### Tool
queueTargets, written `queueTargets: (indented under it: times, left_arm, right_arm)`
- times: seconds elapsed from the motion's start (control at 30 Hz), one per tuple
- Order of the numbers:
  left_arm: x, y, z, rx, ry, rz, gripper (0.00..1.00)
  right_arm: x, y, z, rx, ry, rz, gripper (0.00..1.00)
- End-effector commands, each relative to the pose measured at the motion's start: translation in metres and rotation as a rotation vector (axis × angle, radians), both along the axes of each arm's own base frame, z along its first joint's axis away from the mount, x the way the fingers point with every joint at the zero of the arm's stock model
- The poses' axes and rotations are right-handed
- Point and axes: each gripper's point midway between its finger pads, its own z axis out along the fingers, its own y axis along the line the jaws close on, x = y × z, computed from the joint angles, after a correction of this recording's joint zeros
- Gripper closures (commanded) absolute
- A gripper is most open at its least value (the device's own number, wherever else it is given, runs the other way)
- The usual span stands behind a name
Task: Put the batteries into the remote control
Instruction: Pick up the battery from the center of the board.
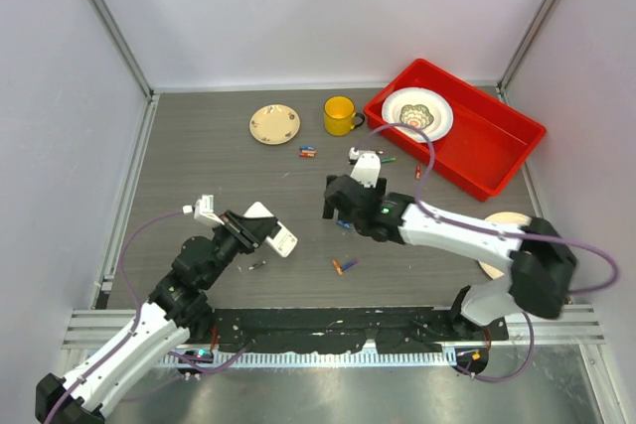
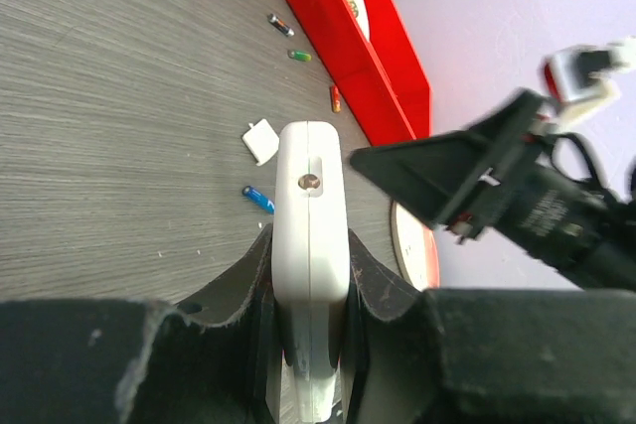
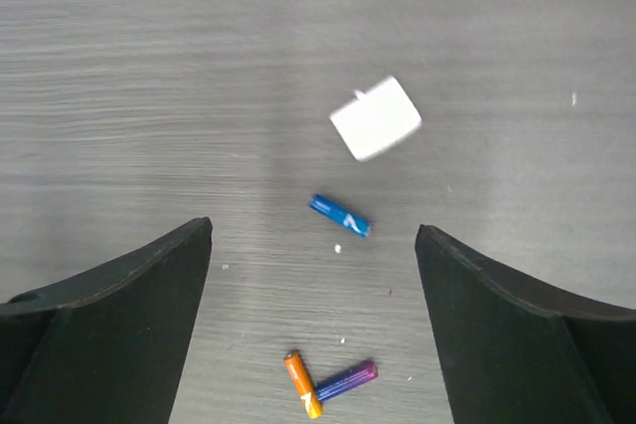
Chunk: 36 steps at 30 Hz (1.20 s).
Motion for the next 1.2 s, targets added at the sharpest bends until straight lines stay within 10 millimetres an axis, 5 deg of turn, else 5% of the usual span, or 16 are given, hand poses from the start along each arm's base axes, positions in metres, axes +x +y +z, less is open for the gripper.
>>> queueTargets:
  times: [0.0,0.03,0.13,0.2,0.47,0.6,1.17]
  left_arm:
    - [-0.003,-0.004,0.025,-0.039,-0.071,-0.032,1.0]
    - [-0.005,-0.006,0.024,-0.042,-0.068,-0.05,1.0]
    - [-0.01,-0.012,0.023,-0.046,-0.06,-0.093,1.0]
    - [-0.011,-0.014,0.022,-0.043,-0.058,-0.102,1.0]
    - [-0.022,-0.02,0.025,-0.05,-0.077,-0.173,1.0]
    - [-0.026,-0.018,0.026,-0.047,-0.098,-0.18,1.0]
    - [-0.028,-0.017,0.025,-0.038,-0.116,-0.184,1.0]
  right_arm:
    - [0.01,0.007,0.055,-0.076,-0.273,0.336,0.23]
    - [0.01,0.008,0.065,-0.069,-0.311,0.372,0.26]
    - [0.004,0.0,0.032,-0.126,-0.163,0.573,0.3]
    - [0.015,-0.009,0.032,-0.187,-0.112,0.592,0.29]
    - [-0.002,0.025,-0.015,-0.104,0.062,0.828,0.45]
    - [-0.002,0.035,-0.024,-0.085,0.084,0.854,0.54]
    - [0.009,0.031,-0.058,-0.169,0.134,0.824,0.63]
